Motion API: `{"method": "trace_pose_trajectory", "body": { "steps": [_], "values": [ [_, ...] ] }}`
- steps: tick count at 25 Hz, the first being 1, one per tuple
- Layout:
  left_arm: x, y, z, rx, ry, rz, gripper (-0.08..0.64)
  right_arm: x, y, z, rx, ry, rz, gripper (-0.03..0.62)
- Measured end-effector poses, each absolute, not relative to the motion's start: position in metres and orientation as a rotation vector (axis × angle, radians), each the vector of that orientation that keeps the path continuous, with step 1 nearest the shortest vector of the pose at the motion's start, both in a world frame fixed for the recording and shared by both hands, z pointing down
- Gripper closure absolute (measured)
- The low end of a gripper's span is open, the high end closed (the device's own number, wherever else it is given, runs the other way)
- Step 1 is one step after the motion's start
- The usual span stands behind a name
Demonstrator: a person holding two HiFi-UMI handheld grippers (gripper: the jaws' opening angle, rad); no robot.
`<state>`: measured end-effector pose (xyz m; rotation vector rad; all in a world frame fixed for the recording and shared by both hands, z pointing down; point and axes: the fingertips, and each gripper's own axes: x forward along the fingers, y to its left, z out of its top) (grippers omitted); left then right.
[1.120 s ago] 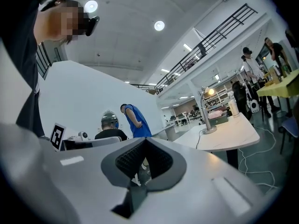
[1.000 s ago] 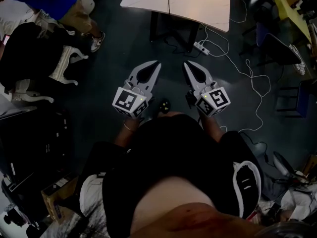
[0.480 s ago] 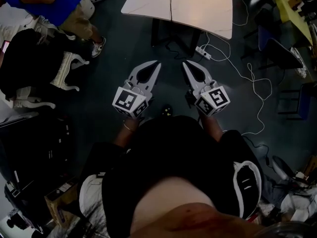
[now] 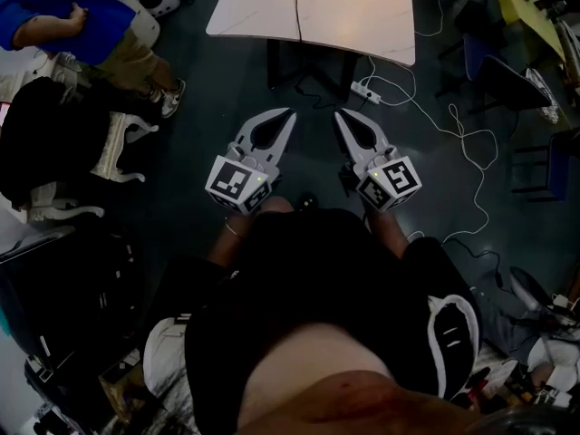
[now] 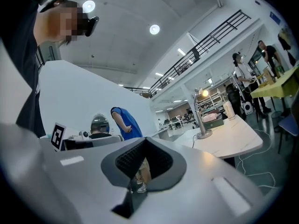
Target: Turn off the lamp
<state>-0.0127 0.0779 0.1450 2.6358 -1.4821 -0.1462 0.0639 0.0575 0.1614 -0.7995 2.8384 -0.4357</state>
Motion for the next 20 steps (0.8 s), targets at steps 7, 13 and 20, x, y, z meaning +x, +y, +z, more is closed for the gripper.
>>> {"method": "trace_pose_trajectory", "body": {
  "steps": [7, 13, 20],
  "values": [
    [-0.011, 0.067, 0.148, 2.668, -1.406, -0.15, 0.553, 0.069, 0.052, 0.164, -0.883, 2.826, -0.423, 0.592],
    [-0.012, 0.048, 0.15, 2.687, -1.327, -0.135, 0.552, 0.068, 0.043, 0.167, -0.959, 2.807, -0.438, 0.592],
    [-0.028, 0.017, 0.147, 2.716, -1.209, -0.115, 0.552, 0.049, 0.017, 0.152, -1.046, 2.741, -0.416, 0.594]
  ]
}}
